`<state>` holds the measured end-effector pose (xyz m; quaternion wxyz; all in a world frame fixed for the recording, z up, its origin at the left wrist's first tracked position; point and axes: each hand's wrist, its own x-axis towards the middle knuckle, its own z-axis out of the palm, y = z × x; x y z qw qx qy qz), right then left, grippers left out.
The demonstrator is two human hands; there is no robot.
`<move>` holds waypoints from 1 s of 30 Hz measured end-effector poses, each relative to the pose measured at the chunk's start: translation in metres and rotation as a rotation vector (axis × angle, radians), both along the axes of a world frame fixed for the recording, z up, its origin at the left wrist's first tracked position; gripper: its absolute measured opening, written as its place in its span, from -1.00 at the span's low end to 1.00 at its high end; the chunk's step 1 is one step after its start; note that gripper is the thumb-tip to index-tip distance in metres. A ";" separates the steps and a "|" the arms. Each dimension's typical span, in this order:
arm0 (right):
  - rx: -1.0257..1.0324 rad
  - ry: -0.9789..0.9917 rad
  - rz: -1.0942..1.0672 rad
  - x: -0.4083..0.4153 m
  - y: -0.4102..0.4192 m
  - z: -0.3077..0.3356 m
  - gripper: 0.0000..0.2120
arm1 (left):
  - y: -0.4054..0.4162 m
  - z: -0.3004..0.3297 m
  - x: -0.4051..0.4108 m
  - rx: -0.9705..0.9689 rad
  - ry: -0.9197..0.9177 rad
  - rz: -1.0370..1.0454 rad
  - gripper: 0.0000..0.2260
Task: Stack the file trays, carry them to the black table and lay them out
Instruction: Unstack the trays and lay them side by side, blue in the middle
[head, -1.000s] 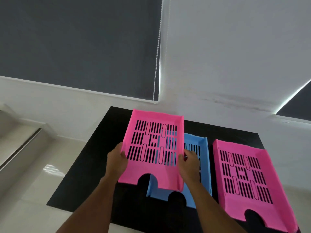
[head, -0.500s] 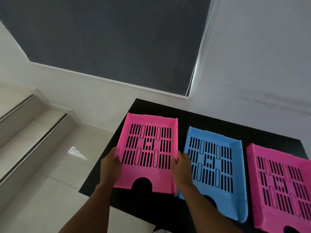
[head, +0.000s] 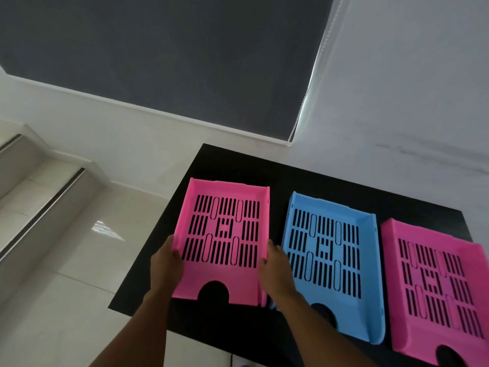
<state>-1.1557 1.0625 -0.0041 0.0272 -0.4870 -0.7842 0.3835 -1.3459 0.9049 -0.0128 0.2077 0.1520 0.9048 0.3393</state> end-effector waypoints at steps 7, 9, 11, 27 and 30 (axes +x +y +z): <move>0.048 0.176 -0.184 0.049 0.045 0.019 -0.57 | 0.042 0.010 0.029 -0.019 0.073 0.005 -0.55; 0.088 0.180 -0.250 0.075 0.060 0.024 -0.59 | 0.061 0.023 0.054 0.024 0.012 -0.038 -0.50; 0.129 0.164 -0.337 0.104 0.074 0.026 -0.63 | 0.081 0.030 0.084 0.022 -0.013 -0.119 -0.49; -0.043 0.023 -0.626 0.251 0.099 -0.018 -0.10 | 0.140 0.018 0.186 0.024 -0.196 -0.360 -0.30; -0.075 0.097 -0.599 0.249 0.100 -0.018 -0.21 | 0.144 0.016 0.187 0.013 -0.197 -0.406 -0.33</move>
